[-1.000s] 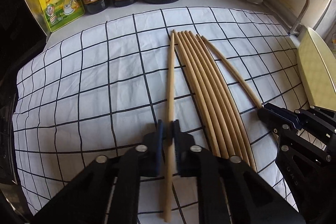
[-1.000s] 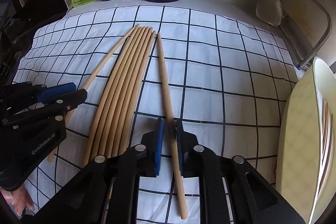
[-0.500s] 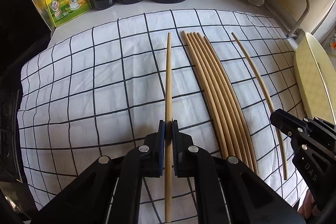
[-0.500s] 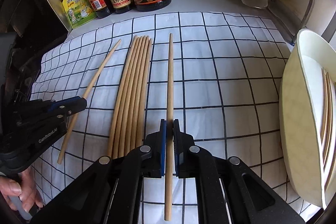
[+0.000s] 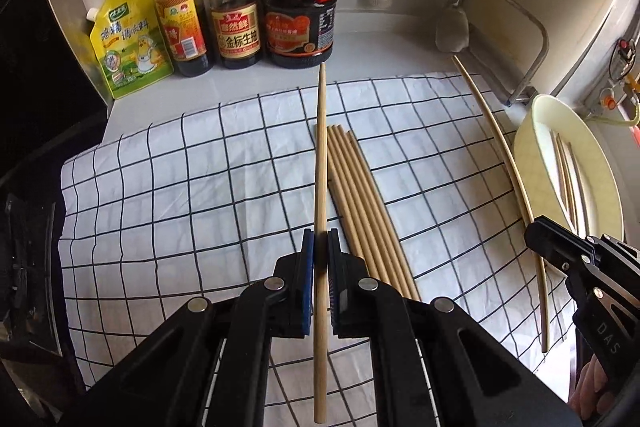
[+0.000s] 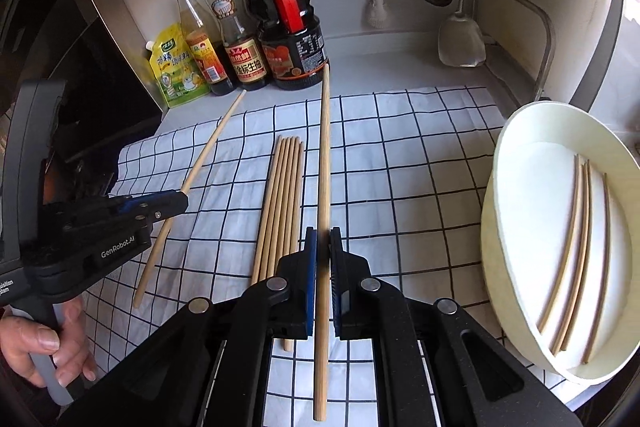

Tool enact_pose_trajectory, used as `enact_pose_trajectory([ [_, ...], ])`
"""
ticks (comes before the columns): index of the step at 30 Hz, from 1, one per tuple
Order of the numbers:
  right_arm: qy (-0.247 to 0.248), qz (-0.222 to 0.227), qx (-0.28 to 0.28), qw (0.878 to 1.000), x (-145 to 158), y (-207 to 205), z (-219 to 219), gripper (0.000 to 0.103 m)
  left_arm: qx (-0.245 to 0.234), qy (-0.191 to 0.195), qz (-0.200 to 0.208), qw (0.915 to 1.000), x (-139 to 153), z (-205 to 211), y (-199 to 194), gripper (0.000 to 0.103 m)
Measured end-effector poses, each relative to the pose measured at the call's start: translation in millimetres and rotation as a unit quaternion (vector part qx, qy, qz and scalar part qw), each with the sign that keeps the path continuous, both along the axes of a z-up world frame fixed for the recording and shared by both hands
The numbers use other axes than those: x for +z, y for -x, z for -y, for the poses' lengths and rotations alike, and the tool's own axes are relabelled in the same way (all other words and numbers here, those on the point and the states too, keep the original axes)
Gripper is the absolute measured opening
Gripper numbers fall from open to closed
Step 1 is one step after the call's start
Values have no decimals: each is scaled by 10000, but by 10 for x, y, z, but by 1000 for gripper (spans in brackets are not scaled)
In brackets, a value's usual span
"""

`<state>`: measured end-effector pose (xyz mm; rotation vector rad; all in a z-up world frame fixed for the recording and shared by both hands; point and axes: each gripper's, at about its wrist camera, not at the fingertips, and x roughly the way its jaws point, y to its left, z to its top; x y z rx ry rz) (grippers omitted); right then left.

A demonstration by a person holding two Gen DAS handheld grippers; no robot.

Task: Organize utensils
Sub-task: 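Carry the left tool's chopstick over the white basin while the right tool carries its own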

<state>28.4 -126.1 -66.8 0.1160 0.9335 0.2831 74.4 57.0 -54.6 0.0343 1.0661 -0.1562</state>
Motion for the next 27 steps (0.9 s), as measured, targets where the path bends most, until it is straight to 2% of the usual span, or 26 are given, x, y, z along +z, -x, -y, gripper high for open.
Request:
enact_pose_trajectory([
  [5, -206, 144, -293, 9993, 154, 80, 382, 6, -316, 75, 215, 9992, 225, 339, 19, 7],
  [12, -214, 286, -872, 9956, 233, 160, 1064, 6, -891, 153, 452, 9949, 450, 985, 0, 7],
  [20, -332, 209, -1750, 9838, 117, 206, 1933, 6, -1566, 151, 456, 9865, 502, 1803, -82, 7],
  [27, -448, 42, -2105, 9766, -51, 160, 2354, 6, -2124, 84, 249, 9768, 357, 2506, -145, 7],
])
